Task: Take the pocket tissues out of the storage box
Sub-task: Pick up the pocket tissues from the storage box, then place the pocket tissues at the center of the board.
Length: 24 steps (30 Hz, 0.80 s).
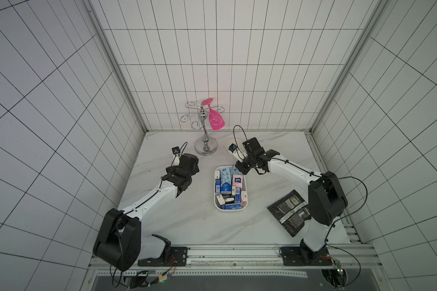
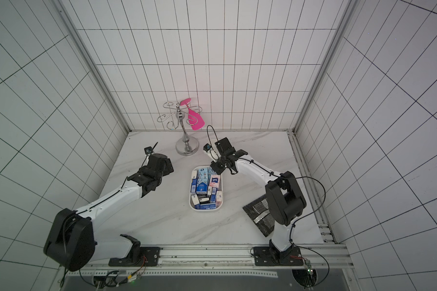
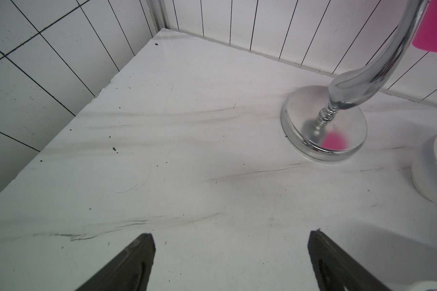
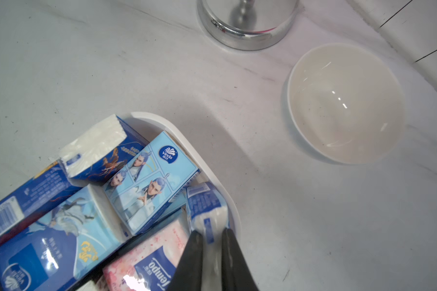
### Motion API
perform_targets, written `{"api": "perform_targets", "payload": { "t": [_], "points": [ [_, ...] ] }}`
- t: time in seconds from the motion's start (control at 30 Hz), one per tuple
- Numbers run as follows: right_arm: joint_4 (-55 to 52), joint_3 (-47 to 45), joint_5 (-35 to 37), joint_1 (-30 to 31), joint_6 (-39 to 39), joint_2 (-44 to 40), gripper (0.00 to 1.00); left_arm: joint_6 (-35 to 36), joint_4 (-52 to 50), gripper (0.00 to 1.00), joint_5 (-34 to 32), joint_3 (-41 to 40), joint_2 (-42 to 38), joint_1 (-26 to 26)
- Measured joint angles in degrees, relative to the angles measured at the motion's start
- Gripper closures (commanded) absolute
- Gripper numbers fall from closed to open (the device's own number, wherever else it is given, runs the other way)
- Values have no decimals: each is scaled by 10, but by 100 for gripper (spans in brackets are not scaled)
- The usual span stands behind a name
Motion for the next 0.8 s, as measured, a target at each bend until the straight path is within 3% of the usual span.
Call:
{"api": "perform_targets", "payload": {
  "t": [0.4,0.6,0.8],
  "points": [
    [36,-24,4,-16,62,-102,90,-4,8,2,3,-12,-7,3],
    [88,-69,1,-80,124,-156,88,-8,9,2,7,-19,-17,6],
    [128,-104,-3,-145,177,-158,87,-9,9,2,8,-24,-30,7]
  ]
}}
